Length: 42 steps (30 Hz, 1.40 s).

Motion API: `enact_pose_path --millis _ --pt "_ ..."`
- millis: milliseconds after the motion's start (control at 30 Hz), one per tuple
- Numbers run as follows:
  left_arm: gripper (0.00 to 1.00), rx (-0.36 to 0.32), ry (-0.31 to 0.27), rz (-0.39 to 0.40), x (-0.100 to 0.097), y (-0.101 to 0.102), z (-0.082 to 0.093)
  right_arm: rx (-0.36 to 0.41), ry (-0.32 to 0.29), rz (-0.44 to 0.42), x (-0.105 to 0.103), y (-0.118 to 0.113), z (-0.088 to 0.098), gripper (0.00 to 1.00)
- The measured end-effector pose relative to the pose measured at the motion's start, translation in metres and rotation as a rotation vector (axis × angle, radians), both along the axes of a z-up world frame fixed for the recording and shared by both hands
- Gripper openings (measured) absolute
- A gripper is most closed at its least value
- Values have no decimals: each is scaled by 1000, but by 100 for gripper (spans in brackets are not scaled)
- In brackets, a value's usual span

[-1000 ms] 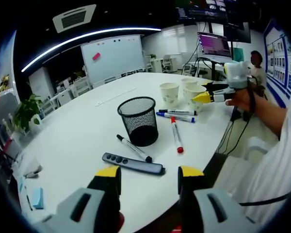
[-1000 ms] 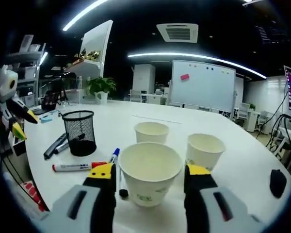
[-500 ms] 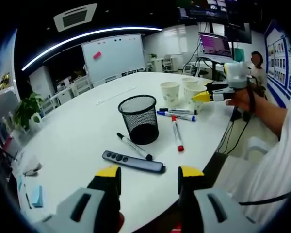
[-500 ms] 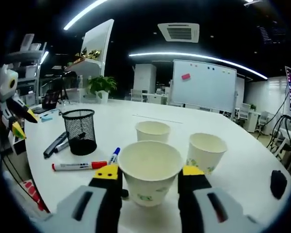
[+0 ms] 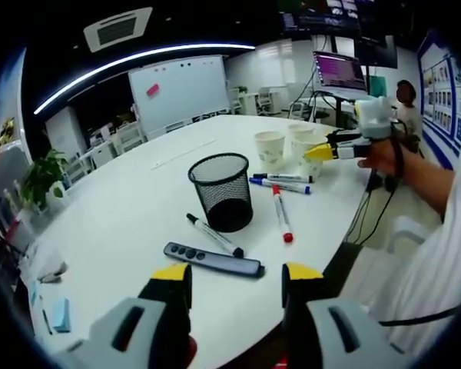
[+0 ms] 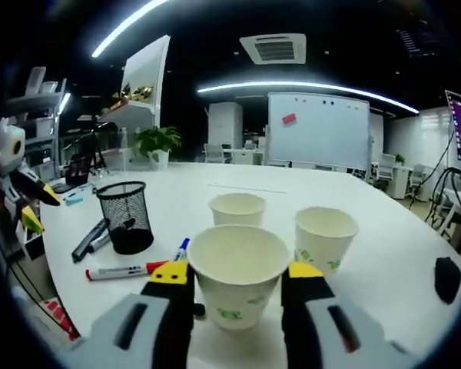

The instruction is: Place the scattered laser pointers and whiteboard markers into the pen holder and stack the scattered paper cups together

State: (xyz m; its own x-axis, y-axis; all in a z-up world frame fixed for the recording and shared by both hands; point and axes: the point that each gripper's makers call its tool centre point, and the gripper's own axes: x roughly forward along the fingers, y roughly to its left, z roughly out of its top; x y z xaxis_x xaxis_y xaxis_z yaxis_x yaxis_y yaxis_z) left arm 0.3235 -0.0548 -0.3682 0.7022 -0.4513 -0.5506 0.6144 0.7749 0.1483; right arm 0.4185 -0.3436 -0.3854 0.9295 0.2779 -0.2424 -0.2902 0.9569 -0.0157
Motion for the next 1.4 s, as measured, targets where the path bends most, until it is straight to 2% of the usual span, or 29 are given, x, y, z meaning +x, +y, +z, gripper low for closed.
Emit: enact_pose_path --millis 200,333,533,667,1400 --pt "47 9 -11 1 3 2 3 0 -11 -9 0 -2 6 43" --pt "47 -14 -20 0 4 -4 9 -5 -20 -16 0 -3 10 43" --pt "47 -5 -27 -16 4 -8 12 -24 -41 -10 -1 -3 18 43" --pt "47 -3 -21 -17 6 -8 9 -41 -58 1 1 -4 22 43" --pt "47 -6 -11 -8 4 -8 5 -17 -130 23 4 -8 55 43"
